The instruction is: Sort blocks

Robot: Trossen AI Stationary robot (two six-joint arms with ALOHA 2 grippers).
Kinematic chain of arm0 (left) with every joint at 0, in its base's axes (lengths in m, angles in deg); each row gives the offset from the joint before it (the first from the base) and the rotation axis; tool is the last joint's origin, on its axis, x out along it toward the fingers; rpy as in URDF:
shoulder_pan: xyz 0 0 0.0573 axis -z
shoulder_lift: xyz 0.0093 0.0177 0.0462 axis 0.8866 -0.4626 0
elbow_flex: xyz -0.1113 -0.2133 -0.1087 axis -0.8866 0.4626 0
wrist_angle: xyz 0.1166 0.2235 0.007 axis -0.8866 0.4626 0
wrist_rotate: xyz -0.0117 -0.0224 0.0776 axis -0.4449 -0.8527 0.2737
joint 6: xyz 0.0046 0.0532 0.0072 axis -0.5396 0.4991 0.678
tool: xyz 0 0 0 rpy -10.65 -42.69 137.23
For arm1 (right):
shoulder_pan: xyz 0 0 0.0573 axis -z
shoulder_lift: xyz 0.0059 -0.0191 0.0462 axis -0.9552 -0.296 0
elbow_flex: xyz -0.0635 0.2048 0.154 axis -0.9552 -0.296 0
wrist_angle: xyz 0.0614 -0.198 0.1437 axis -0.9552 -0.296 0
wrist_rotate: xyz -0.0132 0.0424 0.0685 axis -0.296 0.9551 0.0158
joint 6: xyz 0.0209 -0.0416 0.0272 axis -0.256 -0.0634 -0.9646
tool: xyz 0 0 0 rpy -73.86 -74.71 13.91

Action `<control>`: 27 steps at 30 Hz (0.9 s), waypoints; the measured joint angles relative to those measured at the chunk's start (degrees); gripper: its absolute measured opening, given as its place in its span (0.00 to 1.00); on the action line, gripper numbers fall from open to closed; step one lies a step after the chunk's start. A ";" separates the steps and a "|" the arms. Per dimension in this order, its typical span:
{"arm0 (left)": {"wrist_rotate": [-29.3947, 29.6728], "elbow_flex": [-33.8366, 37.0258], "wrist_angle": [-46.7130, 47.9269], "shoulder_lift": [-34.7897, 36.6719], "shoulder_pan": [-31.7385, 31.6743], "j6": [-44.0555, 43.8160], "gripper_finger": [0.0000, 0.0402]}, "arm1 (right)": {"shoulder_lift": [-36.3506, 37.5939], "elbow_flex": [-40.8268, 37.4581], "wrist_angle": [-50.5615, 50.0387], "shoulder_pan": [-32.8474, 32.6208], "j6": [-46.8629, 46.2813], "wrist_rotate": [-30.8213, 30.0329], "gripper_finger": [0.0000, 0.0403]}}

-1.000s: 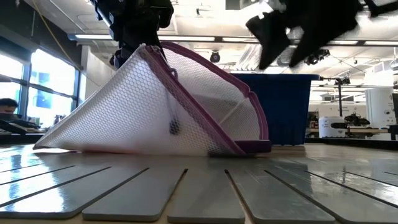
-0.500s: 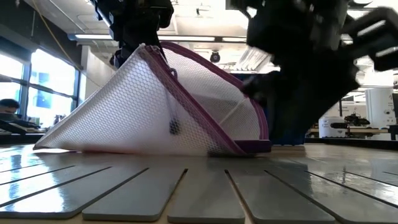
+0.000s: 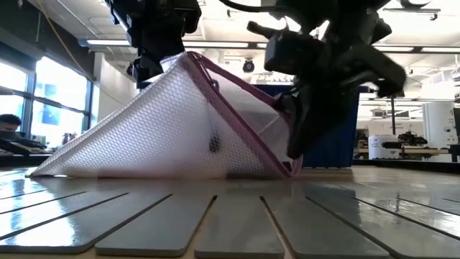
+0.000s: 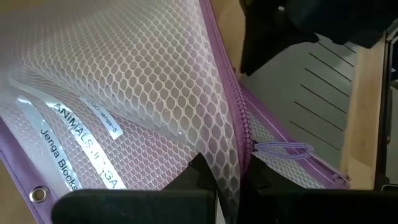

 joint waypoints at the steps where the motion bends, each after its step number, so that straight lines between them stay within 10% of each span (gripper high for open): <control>1: -0.02 0.00 -0.02 0.00 0.02 0.00 0.00 | 0.00 0.06 -0.76 -0.44 0.00 0.16 0.02; 9: -0.15 0.00 -0.02 0.00 0.33 0.00 0.00 | -2.26 0.07 -0.28 -1.24 1.50 -11.24 0.00; 27: 0.40 0.04 -0.96 0.00 0.30 1.44 0.00 | -5.66 2.20 -2.10 -0.38 2.63 -10.21 0.00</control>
